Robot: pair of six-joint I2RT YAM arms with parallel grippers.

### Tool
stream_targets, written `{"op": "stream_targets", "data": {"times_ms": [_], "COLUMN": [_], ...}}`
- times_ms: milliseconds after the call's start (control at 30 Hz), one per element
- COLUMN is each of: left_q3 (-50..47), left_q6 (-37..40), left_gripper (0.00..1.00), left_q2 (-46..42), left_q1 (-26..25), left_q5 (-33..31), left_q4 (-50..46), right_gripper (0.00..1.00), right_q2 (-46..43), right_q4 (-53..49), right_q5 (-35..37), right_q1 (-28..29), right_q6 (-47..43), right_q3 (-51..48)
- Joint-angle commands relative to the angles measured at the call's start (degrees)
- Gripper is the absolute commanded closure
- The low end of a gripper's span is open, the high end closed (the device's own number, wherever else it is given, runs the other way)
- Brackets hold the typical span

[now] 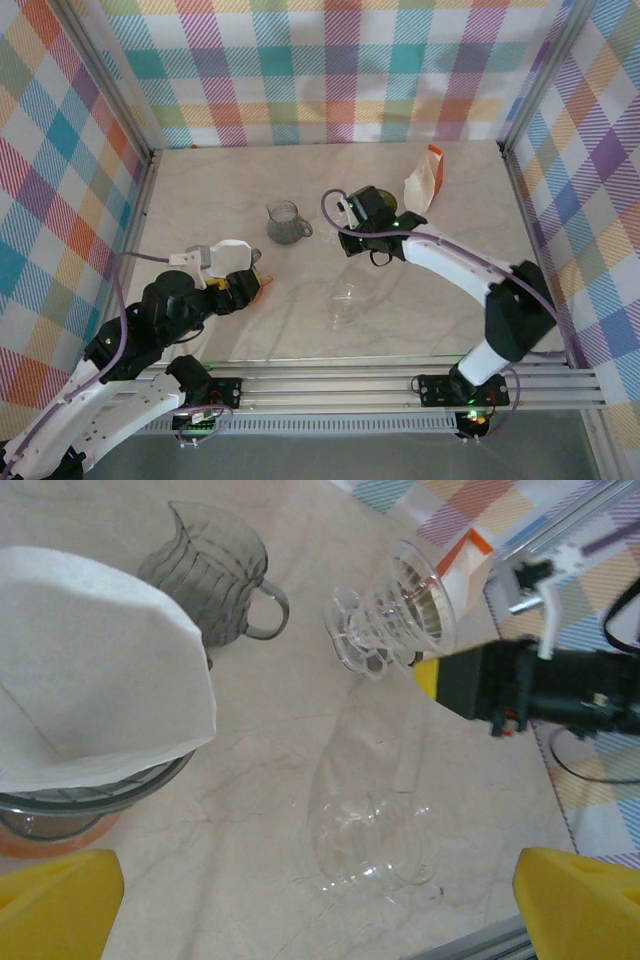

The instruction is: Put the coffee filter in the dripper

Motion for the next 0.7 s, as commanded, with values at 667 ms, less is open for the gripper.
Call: {"op": "stream_targets", "data": {"times_ms": [667], "left_q3": [1.1], "left_q6": [1.1], "left_gripper": [0.00], "left_q2": [-1.9], "left_q1": [-0.5], "left_q5": [0.3], "left_q4": [0.2], "right_gripper": [0.85], "right_q2": [-17.3], "right_q4": [-22.6], "right_q5": [6.2], "right_q1": [18.8], "right_q6": [8.6], "right_q3": [-6.8]}}
